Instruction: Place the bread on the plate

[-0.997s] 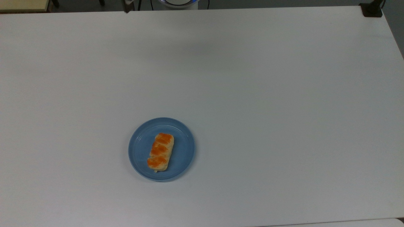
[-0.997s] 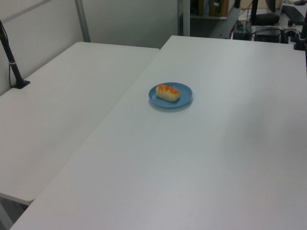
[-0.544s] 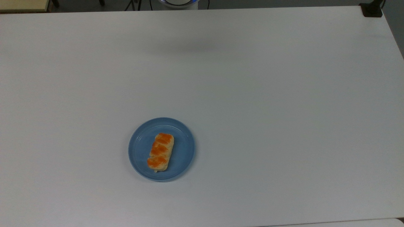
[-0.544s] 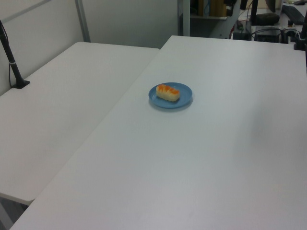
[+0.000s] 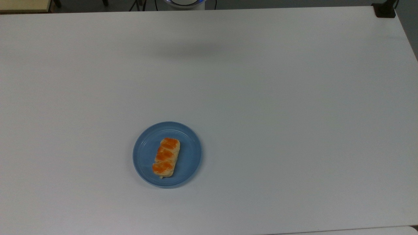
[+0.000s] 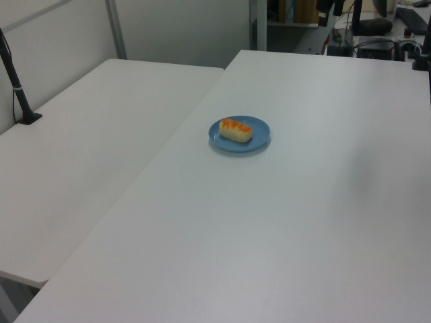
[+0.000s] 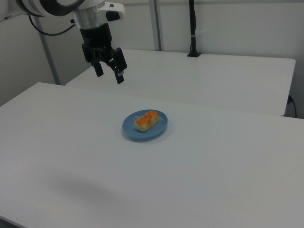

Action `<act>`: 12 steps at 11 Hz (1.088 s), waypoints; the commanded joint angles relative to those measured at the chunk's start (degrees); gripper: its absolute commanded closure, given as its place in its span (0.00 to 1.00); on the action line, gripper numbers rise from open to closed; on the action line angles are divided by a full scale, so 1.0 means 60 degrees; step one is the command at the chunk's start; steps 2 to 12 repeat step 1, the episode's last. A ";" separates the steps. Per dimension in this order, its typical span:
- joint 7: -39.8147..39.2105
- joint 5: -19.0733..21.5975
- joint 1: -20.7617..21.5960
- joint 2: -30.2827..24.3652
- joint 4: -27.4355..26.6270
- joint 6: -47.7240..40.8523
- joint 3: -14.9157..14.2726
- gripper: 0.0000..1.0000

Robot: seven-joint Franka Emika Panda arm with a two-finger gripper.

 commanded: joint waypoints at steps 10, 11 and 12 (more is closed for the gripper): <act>-0.0312 0.0189 -0.0059 -0.0219 -0.0358 0.0418 -0.0067 0.00; -0.0312 0.0189 -0.0059 -0.0219 -0.0358 0.0418 -0.0067 0.00; -0.0312 0.0189 -0.0059 -0.0219 -0.0358 0.0418 -0.0067 0.00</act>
